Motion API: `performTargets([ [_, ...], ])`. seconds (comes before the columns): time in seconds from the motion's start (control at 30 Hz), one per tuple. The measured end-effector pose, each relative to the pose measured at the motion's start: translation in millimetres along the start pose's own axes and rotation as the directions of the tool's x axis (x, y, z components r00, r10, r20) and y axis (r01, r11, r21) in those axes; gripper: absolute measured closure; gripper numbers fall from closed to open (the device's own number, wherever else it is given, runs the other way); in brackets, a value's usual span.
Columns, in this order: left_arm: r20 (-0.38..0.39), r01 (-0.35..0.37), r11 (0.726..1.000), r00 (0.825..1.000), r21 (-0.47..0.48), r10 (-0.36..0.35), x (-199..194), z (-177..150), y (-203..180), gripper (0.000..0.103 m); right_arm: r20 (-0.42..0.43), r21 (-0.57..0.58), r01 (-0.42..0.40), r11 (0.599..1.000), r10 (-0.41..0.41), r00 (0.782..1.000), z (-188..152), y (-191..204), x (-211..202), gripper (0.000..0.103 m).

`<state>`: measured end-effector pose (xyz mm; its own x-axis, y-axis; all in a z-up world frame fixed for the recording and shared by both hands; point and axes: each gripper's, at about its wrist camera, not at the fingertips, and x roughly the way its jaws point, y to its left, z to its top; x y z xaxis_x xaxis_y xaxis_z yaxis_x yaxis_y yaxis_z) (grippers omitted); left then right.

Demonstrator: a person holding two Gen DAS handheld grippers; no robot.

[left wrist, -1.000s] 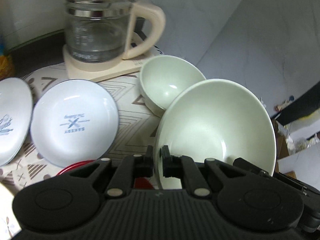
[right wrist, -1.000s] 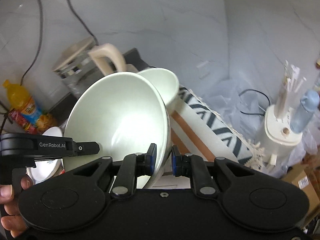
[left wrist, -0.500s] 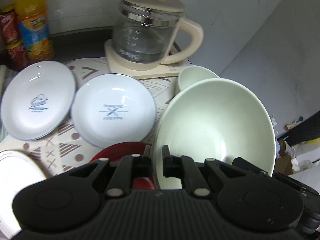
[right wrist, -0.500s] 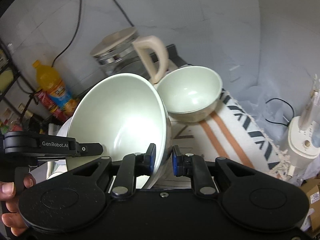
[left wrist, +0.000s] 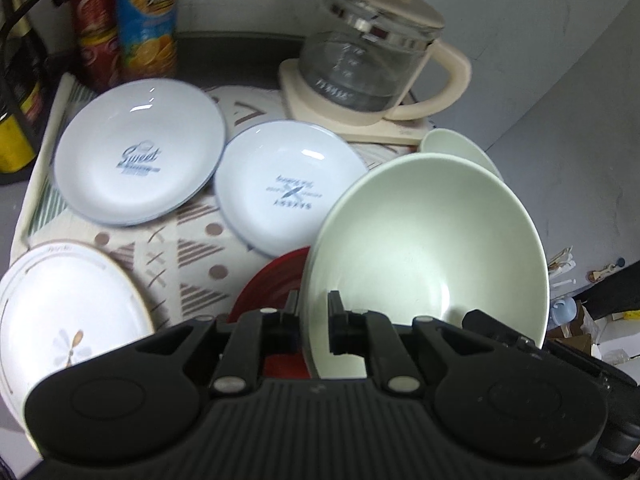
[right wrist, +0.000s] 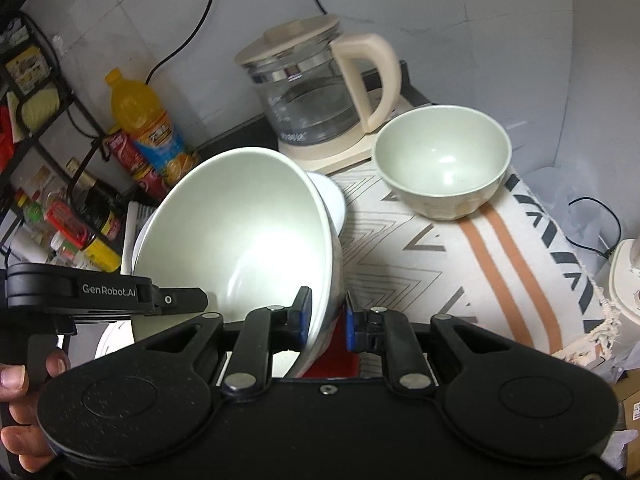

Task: Organize plates and bowls
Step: 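Lift the large green bowl and lower it into the red bowl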

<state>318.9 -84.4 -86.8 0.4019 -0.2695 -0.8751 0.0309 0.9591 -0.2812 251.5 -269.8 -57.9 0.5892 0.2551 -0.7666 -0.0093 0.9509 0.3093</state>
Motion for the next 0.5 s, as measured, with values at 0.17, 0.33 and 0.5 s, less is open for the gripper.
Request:
performTargets([
  [0.17, -0.038, -0.005, 1.0, 0.999, -0.026, 0.004, 7, -14, 11, 0.094, -0.043, -0.021, -0.003, 1.0, 0.002, 0.999, -9, 4, 7, 0.086],
  [0.33, -0.07, -0.012, 0.999, 0.998, -0.047, 0.009, 15, -24, 19, 0.094, -0.09, -0.029, 0.001, 1.0, -0.004, 0.996, -18, 5, 14, 0.086],
  [0.5, -0.102, -0.003, 0.998, 0.995, -0.065, -0.003, 26, -30, 27, 0.094, -0.113, -0.031, 0.015, 0.999, -0.018, 0.993, -24, 5, 20, 0.086],
])
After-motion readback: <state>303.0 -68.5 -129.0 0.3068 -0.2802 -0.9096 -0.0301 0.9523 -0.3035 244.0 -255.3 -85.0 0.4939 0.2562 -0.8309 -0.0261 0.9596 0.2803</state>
